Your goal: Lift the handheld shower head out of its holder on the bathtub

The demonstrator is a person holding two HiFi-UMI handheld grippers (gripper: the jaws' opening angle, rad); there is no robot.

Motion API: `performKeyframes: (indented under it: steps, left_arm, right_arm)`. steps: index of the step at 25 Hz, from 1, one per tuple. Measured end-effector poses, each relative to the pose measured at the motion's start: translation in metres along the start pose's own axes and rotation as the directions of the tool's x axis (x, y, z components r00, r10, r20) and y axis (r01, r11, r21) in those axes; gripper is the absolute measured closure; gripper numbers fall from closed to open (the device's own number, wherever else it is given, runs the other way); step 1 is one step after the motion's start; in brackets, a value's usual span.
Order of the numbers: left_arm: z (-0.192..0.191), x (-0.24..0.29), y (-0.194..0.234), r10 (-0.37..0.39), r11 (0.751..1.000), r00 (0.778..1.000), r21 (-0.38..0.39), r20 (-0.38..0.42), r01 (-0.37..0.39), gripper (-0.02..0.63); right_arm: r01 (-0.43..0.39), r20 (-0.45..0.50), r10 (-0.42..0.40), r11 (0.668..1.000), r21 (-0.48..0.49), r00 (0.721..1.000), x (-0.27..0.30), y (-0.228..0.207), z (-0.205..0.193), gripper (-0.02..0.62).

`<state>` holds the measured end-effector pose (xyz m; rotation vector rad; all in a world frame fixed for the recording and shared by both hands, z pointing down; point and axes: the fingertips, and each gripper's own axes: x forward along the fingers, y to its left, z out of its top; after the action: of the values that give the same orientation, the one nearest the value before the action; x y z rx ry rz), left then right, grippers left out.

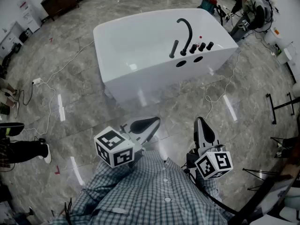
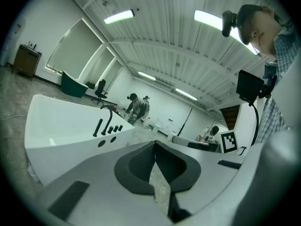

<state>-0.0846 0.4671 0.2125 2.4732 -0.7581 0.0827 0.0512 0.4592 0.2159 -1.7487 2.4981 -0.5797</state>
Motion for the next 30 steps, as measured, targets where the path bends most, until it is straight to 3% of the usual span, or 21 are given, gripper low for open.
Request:
performKeyframes:
  steps: [10,17,30]
  left_arm:
    - [-0.011,0.004,-0.005,-0.003,1.0,1.0,-0.003,-0.009,0.003,0.597]
    - [-0.017,0.008,-0.011,0.008,1.0,1.0,-0.001,-0.021,-0.008,0.597]
    - [-0.037,0.001,-0.024,0.1,0.995,0.995,0.007,-0.01,-0.1,0.597]
  right_arm:
    - [-0.01,-0.005,0.01,1.0,0.001,1.0,-0.007,-0.003,-0.009,0.58]
    - [-0.002,-0.01,0.002,0.998,0.056,1.0,-0.016,-0.014,-0.013,0.578]
    - [-0.023,-0.027,0.024,0.999,0.038,0.999,-0.053,-0.033,-0.026,0.578]
